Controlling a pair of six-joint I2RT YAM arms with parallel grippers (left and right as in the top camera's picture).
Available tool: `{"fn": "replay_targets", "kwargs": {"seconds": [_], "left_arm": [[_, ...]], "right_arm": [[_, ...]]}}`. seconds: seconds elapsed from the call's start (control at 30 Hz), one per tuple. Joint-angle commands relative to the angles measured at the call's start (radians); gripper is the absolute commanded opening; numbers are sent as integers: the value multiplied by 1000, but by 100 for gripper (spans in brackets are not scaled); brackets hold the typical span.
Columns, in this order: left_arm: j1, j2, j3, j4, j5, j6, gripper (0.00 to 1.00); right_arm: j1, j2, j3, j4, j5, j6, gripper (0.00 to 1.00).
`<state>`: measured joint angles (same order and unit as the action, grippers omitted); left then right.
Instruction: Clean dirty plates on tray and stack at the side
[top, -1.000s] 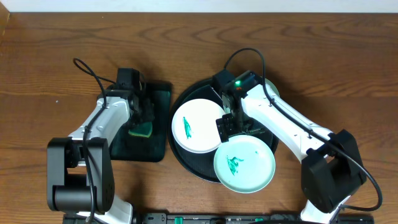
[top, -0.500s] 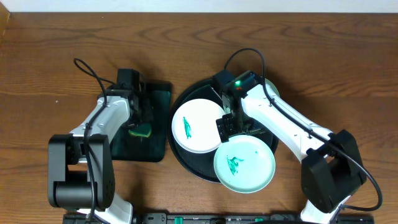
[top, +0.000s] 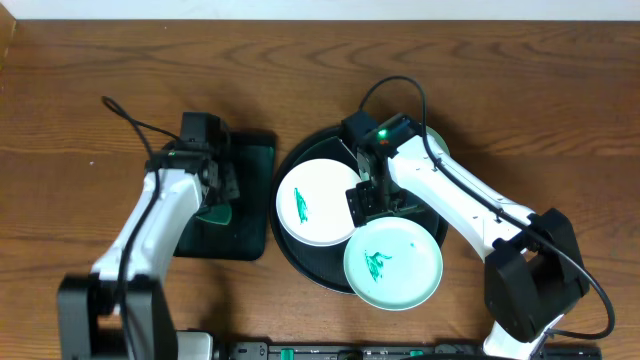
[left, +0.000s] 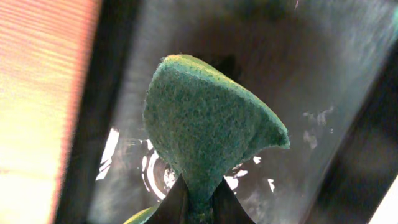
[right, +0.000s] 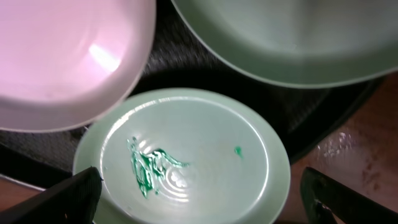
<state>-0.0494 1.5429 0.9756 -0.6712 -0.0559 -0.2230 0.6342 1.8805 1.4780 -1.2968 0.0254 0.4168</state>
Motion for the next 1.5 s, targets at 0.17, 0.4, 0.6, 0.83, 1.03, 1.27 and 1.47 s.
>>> {"fn": "replay_targets", "kwargs": {"seconds": [0.17, 0.4, 0.6, 0.83, 1.03, 1.27, 1.47], "left_arm": [[-14, -95, -6, -28, -137, -52, 7], [-14, -83, -6, -27, -137, -60, 7], [-14, -83, -7, -24, -137, -60, 7], [-14, -83, -7, -24, -136, -59, 7], [-14, -83, -7, -21, -136, -60, 7], [-14, -83, -6, -20, -136, -60, 7], [-14, -83, -6, -20, -136, -60, 7]], "right_arm": [[9, 21, -2, 45, 77, 135, 99], [9, 96, -3, 64, 90, 151, 99], [9, 167, -3, 71, 67, 143, 99], [9, 166, -2, 83, 49, 143, 98], [9, 166, 3, 76, 45, 143, 99], [9, 160, 44, 29, 53, 135, 99], [9, 133, 106, 3, 40, 117, 95]]}}
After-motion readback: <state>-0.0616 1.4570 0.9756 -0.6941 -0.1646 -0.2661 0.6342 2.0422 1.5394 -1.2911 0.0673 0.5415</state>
